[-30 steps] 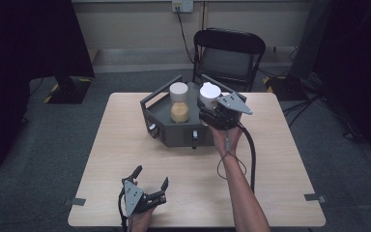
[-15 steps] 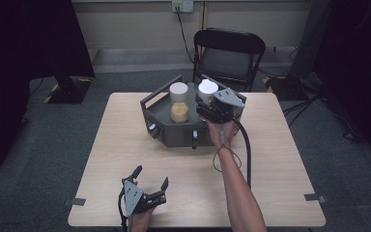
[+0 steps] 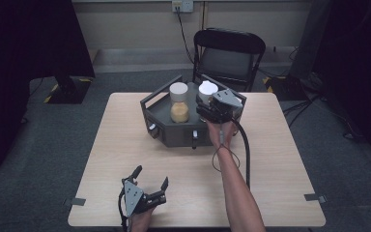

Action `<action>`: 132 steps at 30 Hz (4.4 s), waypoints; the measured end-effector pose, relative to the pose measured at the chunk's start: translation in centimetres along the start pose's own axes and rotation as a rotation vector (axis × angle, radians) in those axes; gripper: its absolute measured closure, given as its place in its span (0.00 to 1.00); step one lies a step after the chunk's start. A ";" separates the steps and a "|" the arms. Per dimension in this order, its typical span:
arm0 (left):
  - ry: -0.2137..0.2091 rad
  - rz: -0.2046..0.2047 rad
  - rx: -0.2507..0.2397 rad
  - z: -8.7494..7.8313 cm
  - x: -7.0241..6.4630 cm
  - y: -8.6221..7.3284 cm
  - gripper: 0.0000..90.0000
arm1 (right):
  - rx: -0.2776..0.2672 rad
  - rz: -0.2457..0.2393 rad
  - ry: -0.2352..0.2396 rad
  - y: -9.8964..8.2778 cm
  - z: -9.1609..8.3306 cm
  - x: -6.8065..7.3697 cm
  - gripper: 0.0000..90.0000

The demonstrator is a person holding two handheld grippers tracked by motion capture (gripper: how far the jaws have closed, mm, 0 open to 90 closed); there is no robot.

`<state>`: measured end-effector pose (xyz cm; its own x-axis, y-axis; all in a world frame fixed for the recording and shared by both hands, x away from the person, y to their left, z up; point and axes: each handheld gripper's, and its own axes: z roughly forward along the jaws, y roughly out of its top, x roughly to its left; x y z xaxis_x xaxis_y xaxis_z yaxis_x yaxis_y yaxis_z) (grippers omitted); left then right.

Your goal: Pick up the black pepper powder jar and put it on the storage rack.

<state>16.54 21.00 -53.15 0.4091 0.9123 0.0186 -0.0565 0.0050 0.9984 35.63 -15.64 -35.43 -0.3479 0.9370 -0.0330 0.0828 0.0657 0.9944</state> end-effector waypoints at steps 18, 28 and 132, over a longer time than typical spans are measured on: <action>0.001 0.000 0.000 0.0 0.0 0.0 0.01 | -0.001 -0.014 -0.004 -0.6 -0.1 0.3 0.33; 0.002 0.000 0.000 0.0 0.0 0.0 0.01 | -0.007 -0.007 0.001 -0.9 -0.2 0.1 0.33; 0.002 0.000 0.000 0.0 0.0 0.0 0.01 | -0.144 0.024 0.005 -4.7 -9.1 1.5 0.00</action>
<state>16.53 20.97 -53.16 0.4076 0.9130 0.0184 -0.0567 0.0051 0.9984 26.20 -17.66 -39.23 -0.3518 0.9360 -0.0093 -0.0442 -0.0067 0.9990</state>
